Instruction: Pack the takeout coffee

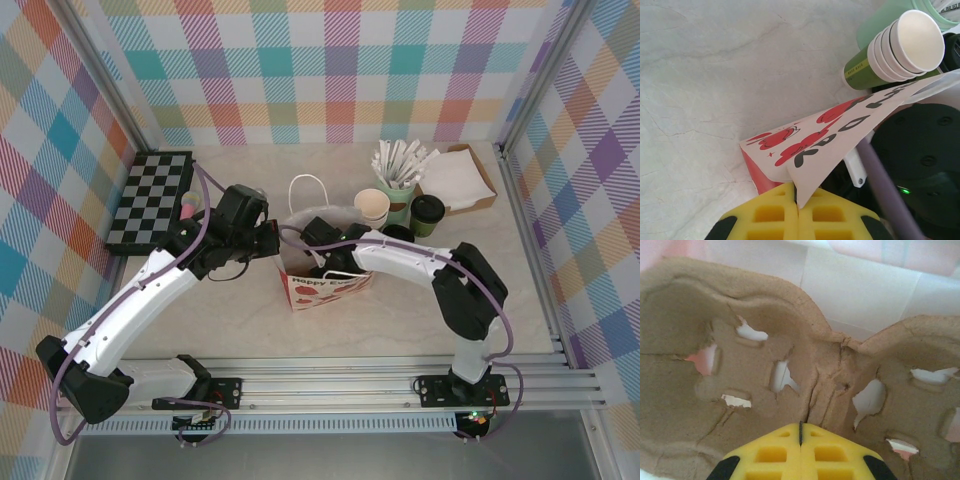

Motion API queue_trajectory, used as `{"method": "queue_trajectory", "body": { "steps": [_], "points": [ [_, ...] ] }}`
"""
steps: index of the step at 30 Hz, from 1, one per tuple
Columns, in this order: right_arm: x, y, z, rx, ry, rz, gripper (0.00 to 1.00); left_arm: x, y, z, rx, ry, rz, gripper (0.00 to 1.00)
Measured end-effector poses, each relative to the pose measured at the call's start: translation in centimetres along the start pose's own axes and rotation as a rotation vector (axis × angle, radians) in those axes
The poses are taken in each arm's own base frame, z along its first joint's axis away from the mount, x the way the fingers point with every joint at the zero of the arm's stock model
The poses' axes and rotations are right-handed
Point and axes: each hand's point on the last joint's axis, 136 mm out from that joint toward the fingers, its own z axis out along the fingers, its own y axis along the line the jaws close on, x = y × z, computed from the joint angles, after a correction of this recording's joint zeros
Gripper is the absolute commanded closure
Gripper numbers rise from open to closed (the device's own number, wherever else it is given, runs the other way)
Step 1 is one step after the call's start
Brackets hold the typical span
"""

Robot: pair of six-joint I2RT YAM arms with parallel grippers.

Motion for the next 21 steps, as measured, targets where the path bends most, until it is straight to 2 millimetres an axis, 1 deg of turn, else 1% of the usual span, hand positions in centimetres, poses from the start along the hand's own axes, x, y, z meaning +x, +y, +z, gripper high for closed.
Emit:
{"method": "queue_trajectory", "body": {
  "steps": [3,5,10,12,16,18,21],
  "points": [
    [0.1,-0.1,0.9,0.007,0.016,-0.006,0.92,-0.1,0.1,0.0,-0.007,-0.003,0.0,1.0],
    [0.1,-0.1,1.0,0.008,0.016,-0.006,0.91,0.0,0.1,0.0,-0.007,-0.003,0.0,1.0],
    [-0.2,0.1,0.4,0.003,0.006,-0.02,0.86,-0.1,0.1,0.0,-0.005,-0.005,-0.001,1.0],
    [-0.3,0.4,-0.3,-0.014,-0.011,-0.041,0.84,-0.1,0.1,0.0,-0.004,-0.005,-0.001,1.0],
    [-0.2,1.1,-1.8,-0.057,-0.045,-0.104,0.85,-0.1,0.1,0.0,-0.003,-0.004,-0.001,1.0],
    [0.1,1.4,-1.9,-0.073,-0.044,-0.14,0.86,-0.1,0.1,0.0,-0.003,-0.003,-0.001,1.0],
    [0.8,1.4,-1.3,-0.087,-0.023,-0.187,0.86,-0.1,0.1,0.0,-0.003,-0.003,-0.002,1.0]
  ]
}}
